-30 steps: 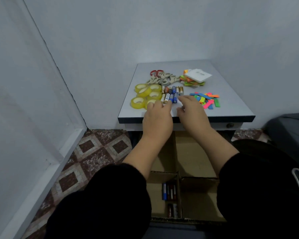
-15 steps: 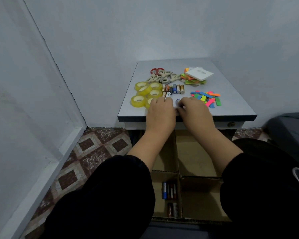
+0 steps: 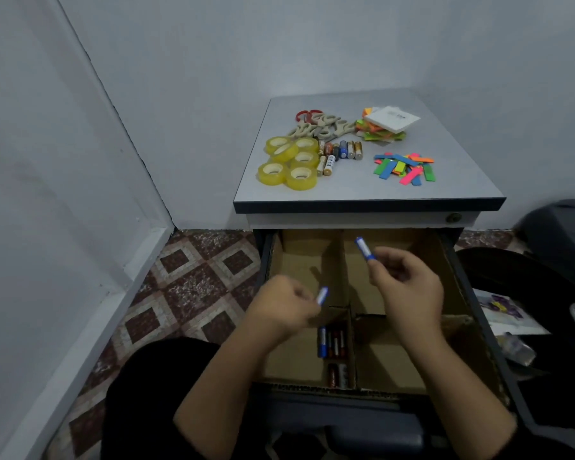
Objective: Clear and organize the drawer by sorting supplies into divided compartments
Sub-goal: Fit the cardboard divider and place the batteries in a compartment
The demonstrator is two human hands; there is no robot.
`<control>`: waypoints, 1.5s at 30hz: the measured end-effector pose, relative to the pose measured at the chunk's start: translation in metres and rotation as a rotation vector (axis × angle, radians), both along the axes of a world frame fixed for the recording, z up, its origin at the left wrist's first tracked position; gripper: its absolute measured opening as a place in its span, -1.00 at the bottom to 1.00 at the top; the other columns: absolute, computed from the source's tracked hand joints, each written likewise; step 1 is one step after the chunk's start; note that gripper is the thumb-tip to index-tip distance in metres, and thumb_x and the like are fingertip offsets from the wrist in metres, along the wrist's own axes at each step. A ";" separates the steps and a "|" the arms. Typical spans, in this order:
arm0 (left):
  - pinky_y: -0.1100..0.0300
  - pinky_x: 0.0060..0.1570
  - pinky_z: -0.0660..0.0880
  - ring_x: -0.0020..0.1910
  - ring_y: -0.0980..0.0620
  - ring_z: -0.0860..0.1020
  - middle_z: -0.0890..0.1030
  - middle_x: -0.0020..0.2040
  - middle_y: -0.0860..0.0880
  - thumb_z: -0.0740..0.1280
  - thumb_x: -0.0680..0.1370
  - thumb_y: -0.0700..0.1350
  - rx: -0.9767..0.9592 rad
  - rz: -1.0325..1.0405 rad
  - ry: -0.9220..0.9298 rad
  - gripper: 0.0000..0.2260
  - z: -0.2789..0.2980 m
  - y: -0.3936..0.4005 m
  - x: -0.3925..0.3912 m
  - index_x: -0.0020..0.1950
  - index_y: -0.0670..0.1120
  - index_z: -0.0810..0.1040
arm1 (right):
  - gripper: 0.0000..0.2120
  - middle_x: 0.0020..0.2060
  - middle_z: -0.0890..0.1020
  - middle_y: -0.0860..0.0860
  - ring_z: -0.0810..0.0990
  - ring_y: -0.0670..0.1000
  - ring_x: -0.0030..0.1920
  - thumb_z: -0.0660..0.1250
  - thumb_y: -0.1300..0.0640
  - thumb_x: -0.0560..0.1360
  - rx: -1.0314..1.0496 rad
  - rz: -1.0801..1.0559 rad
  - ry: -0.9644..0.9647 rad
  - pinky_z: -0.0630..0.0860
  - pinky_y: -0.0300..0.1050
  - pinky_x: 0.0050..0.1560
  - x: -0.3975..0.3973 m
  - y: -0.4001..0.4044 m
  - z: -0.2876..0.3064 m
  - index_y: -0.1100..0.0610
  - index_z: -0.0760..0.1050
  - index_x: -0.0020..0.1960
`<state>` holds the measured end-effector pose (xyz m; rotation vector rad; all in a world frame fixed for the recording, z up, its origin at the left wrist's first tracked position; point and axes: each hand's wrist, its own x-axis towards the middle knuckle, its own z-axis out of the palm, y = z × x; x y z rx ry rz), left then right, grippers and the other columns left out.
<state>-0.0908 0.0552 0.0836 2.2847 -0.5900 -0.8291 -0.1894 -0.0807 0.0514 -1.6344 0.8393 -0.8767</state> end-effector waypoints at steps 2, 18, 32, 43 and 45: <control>0.04 -0.06 0.58 -0.17 -0.05 0.57 0.62 -0.11 -0.15 0.36 0.50 -0.21 0.162 -0.025 0.077 -0.94 -0.030 0.007 -0.006 -0.08 -0.20 0.59 | -0.77 -0.12 0.62 -0.14 0.61 -0.16 -0.08 0.39 0.21 0.48 0.042 0.012 0.021 0.58 -0.22 -0.06 -0.004 0.003 -0.009 -0.13 0.53 -0.03; 0.12 0.16 0.44 0.24 -0.09 0.49 0.52 0.25 -0.18 0.33 0.57 -0.07 0.488 -0.208 0.036 -0.64 -0.073 -0.021 0.003 0.30 -0.22 0.47 | -0.82 -0.09 0.65 -0.09 0.62 -0.13 -0.04 0.42 0.23 0.46 0.160 0.100 0.019 0.57 -0.21 -0.03 -0.004 0.007 -0.017 0.01 0.61 0.01; 0.33 -0.56 0.38 -0.47 0.08 0.42 0.53 -0.38 -0.10 0.26 0.58 -0.29 -0.754 0.744 0.165 -0.86 -0.035 0.033 0.034 -0.17 -0.19 0.54 | -0.83 0.03 0.55 -0.14 0.52 -0.17 0.03 0.32 0.04 0.54 -0.491 0.700 0.662 0.49 -0.25 0.08 -0.004 0.047 0.004 -0.03 0.60 0.11; 0.30 -0.52 0.42 -0.47 0.09 0.44 0.53 -0.36 -0.12 0.24 0.57 -0.33 -0.794 0.726 0.216 -0.86 -0.037 0.027 0.030 -0.14 -0.20 0.54 | -0.70 0.16 0.50 0.21 0.52 0.23 0.15 0.13 0.44 0.54 -0.953 0.947 1.180 0.50 0.02 -0.01 0.039 0.078 -0.019 0.32 0.47 0.22; 0.31 -0.52 0.43 -0.47 0.09 0.44 0.53 -0.36 -0.12 0.23 0.57 -0.32 -0.801 0.727 0.220 -0.86 -0.037 0.026 0.030 -0.14 -0.20 0.54 | -0.70 0.17 0.50 0.21 0.52 0.22 0.16 0.13 0.43 0.55 -0.944 0.956 1.189 0.50 0.02 0.02 0.039 0.078 -0.020 0.31 0.47 0.23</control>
